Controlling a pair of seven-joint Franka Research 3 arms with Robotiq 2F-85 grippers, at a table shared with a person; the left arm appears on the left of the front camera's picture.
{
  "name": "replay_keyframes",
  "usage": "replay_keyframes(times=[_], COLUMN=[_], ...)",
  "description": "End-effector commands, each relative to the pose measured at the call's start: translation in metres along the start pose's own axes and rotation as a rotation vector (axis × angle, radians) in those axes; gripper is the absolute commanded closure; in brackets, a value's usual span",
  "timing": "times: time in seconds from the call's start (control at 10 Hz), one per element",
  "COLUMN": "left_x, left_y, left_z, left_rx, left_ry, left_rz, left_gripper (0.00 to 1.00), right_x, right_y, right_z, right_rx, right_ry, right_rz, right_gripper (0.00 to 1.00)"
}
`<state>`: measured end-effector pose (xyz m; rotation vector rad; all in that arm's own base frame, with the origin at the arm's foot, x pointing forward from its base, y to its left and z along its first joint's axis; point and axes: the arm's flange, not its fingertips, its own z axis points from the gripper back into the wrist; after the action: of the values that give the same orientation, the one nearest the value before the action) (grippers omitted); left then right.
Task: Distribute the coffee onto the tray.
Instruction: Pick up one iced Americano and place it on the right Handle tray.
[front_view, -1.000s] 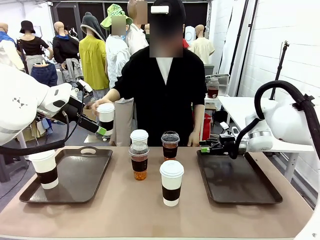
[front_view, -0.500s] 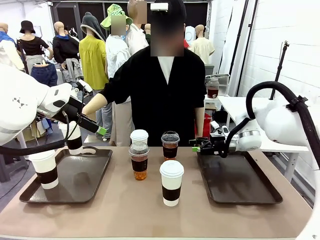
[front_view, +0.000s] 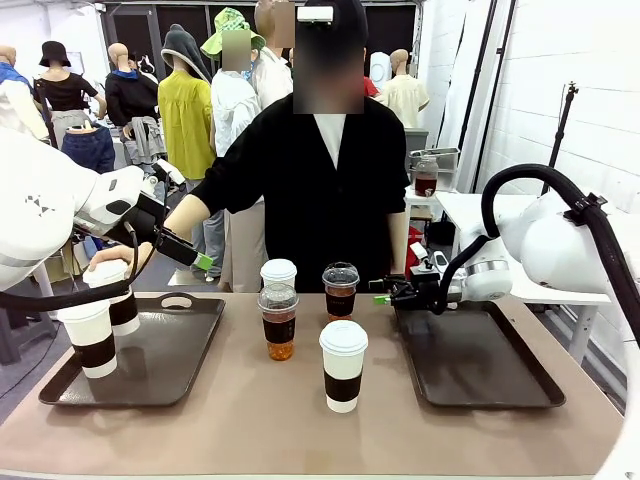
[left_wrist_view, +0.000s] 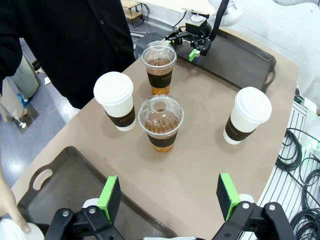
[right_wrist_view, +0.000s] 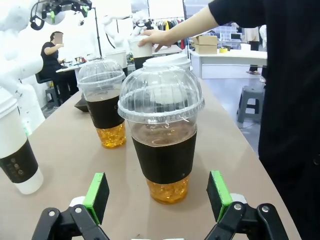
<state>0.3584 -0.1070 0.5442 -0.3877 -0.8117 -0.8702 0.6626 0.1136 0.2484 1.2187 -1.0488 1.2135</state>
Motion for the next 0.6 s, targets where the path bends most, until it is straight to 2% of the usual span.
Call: replay_keyframes(times=[0.0,0.5], left_x=[-0.0009,-0.0009], left_y=[0.0007,0.0007], left_z=[0.0012,0.0012], left_rx=[-0.007,-0.007], left_ry=[0.001,0.001], left_rz=[0.004,0.004], left_gripper=[0.0,0.0], right_x=[0.0009,-0.0031], right_y=[0.0012,-0.0032], right_z=[-0.0007,-0.0066], right_rx=[0.011,-0.006], right_ry=[-0.009,-0.003], right_rz=[-0.002,0.004], right_gripper=[0.0,0.0])
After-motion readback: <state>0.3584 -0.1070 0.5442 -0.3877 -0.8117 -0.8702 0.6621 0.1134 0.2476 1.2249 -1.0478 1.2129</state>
